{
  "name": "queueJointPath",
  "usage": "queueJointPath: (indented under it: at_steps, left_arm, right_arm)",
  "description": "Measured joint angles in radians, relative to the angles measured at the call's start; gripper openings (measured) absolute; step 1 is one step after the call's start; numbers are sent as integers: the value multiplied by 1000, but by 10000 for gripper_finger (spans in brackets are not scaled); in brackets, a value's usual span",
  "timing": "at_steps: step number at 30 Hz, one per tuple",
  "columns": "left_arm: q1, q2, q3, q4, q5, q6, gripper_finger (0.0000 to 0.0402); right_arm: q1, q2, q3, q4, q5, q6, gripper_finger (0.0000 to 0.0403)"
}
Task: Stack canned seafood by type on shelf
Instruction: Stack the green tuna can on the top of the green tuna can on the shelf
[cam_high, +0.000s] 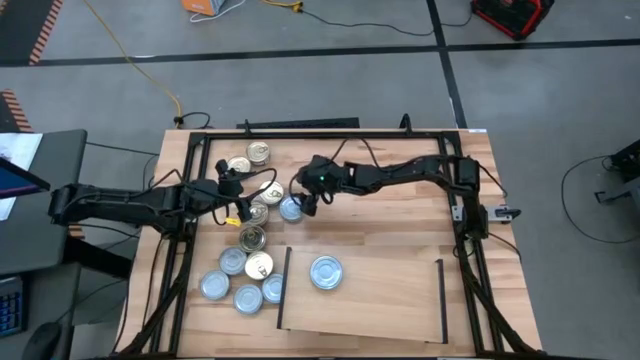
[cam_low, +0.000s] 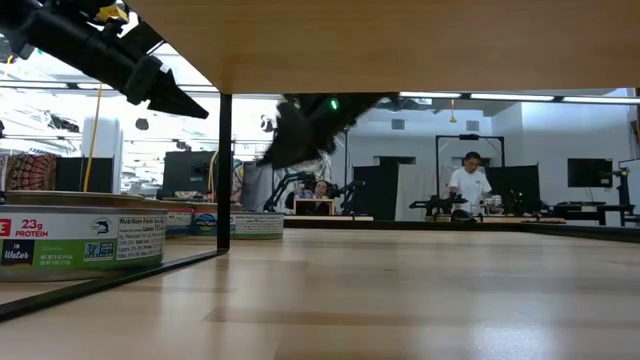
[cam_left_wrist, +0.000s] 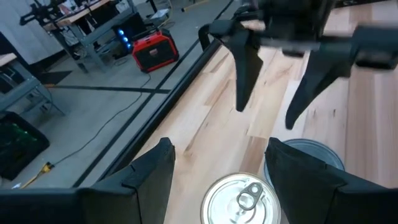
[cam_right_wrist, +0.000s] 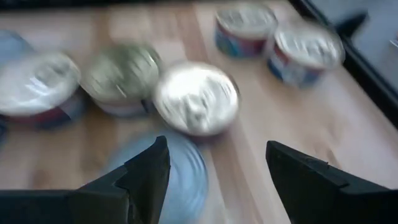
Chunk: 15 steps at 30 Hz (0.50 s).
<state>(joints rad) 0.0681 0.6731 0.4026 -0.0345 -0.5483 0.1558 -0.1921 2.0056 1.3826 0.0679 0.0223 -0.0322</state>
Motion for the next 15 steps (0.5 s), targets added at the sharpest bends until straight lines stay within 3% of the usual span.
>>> queueJointPath:
  at_steps: [8,15]
  left_arm:
    - [-1,-43,12,-6,-73,9,239]
    - [-2,-181,15,-26,-6,-16,239]
  right_arm:
    - [8,12,114,-39,-48,-89,292]
    - [16,102,111,-65,9,-100,292]
